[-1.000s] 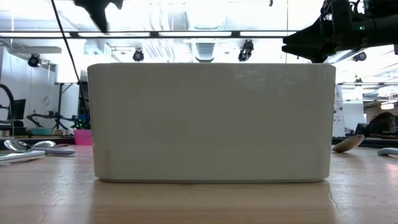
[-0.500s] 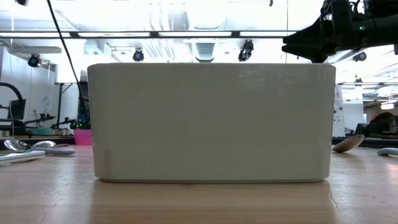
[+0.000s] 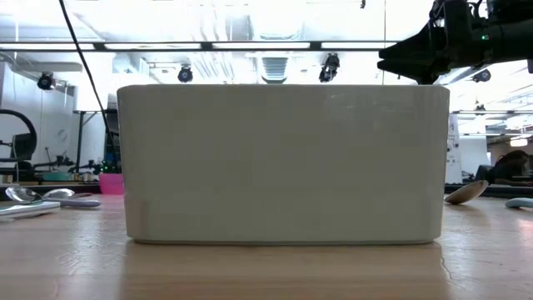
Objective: Pick & Place Food Item
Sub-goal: Put the green spice bottle into the transparent bin
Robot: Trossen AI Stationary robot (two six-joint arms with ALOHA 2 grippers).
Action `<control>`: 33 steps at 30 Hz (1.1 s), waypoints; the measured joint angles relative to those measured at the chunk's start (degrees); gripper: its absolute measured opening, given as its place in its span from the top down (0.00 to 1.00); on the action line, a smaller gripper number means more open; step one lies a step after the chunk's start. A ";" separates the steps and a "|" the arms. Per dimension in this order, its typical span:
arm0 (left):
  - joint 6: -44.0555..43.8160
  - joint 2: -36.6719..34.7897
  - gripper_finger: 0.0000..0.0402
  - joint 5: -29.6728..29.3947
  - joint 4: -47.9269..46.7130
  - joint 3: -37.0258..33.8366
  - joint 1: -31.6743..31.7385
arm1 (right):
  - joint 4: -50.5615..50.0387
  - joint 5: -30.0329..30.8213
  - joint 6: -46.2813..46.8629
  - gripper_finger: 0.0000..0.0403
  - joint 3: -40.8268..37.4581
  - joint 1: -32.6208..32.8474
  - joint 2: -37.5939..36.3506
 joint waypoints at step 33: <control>-1.52 -0.26 0.02 6.14 21.46 -20.77 -2.67 | 0.00 -0.01 0.00 0.48 0.00 -0.01 -0.01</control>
